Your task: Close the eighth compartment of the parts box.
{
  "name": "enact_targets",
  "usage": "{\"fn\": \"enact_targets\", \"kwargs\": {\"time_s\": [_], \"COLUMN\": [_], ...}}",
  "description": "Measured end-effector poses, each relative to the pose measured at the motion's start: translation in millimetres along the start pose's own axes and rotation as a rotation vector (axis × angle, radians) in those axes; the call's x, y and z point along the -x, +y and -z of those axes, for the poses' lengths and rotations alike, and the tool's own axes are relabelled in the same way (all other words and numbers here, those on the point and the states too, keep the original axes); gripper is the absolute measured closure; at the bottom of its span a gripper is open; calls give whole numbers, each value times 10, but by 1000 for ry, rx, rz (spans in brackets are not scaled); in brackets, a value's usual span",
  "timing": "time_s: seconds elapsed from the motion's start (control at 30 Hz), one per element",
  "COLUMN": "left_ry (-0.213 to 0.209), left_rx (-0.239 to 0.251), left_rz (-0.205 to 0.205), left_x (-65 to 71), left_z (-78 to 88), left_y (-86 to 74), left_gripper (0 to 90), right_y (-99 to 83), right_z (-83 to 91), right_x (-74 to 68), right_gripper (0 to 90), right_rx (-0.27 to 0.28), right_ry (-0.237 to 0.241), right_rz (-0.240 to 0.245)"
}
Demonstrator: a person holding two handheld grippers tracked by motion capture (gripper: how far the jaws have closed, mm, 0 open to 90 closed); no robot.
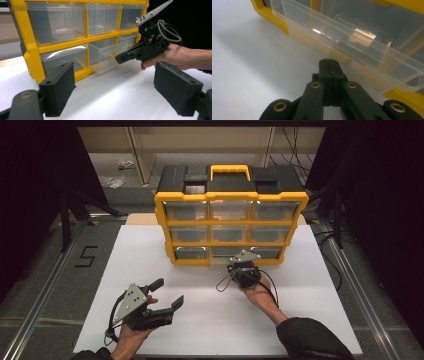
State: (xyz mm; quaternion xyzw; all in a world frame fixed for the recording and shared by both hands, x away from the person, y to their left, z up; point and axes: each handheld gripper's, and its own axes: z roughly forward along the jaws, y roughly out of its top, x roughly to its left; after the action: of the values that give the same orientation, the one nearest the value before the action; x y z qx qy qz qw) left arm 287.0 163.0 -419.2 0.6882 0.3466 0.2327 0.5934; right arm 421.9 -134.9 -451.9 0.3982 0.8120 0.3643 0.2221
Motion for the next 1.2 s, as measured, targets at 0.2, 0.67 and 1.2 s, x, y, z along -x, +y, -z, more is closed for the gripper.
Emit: {"fn": "enact_targets", "kwargs": {"time_s": [0.2,0.67,1.2], "left_ry": [0,0,-1], "left_rx": [1,2,5], "left_rz": [0,0,8], "left_x": [-1,0,-7], "left_z": [1,2,7], "left_y": [0,2,5], "left_gripper": [168,168,168], "right_y": [13,40,74], "right_z": [-10,-43,-94], "right_x": [22,50,92], "right_gripper": [900,900,900], "right_rx": [5,11,24], "right_ry": [-4,-13,-17], "right_rz": [0,-4,-13]}}
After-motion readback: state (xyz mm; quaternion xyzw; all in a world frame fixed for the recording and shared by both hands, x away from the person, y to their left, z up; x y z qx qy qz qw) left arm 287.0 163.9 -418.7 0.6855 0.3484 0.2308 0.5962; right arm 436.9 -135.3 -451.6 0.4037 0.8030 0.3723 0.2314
